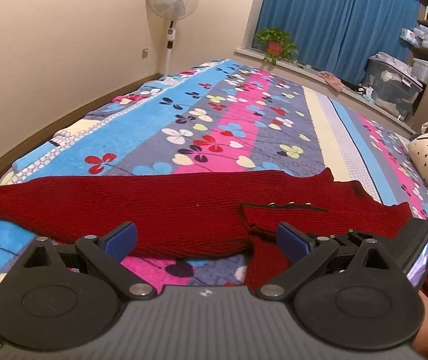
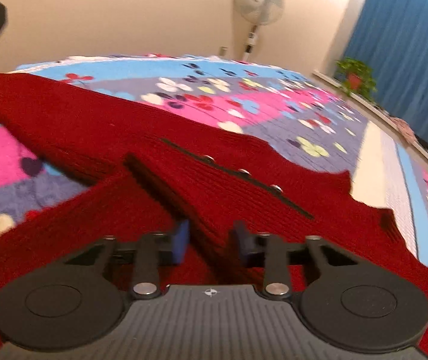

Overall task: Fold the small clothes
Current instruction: 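Grasp a sleeve cuff with the right gripper and fold it across the body, then grasp the other sleeve with the left gripper and fold it across the body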

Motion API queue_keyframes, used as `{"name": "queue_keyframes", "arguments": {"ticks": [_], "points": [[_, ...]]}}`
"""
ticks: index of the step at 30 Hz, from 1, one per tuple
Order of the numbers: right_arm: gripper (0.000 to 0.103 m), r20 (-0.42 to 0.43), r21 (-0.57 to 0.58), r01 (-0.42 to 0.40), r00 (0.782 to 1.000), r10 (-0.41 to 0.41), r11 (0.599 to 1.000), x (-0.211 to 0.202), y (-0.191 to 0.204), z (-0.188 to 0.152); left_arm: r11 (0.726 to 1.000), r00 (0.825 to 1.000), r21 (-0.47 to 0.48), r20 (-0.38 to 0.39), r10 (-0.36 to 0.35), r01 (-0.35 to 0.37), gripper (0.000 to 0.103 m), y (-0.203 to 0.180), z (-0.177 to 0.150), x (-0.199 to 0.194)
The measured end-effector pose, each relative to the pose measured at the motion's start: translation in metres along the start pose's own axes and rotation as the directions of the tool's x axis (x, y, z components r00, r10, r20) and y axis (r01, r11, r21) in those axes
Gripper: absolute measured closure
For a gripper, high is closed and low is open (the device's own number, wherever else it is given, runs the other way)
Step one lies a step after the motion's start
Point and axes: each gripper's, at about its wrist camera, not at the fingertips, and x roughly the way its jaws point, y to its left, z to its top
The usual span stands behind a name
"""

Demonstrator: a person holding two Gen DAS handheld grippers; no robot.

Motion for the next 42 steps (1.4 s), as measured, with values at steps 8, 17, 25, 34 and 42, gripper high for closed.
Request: {"name": "queue_keyframes", "arguments": {"ticks": [8,17,25,34,42], "points": [[0.063,0.078,0.329,0.075,0.991,-0.107,0.941,-0.046,-0.079,-0.029,1.0,1.0,-0.005,-0.016,0.006,-0.006,0.003,0.005,-0.002,0.001],[0.04,-0.34,0.565,0.547,0.836,-0.429,0.617,-0.071,-0.24,-0.14,0.999,0.999,-0.037,-0.038,0.026,-0.027,0.004,0.016,-0.005,0.005],[0.061,-0.365,0.487,0.617,0.786,-0.498,0.618,-0.107,-0.26,-0.118,0.993,0.996,-0.111,-0.08,0.035,-0.044,0.039,0.043,-0.009,0.021],[0.043,-0.045,0.461,0.238,0.968,-0.246,0.855,-0.218,-0.211,-0.112,0.935,0.984,-0.317,-0.13,0.126,-0.161,0.04,0.108,-0.008,0.048],[0.04,-0.131,0.485,0.172,0.984,-0.123,0.857,-0.211,-0.176,-0.157,0.875,0.967,-0.416,-0.176,0.187,-0.245,0.04,0.136,-0.01,0.072]]}}
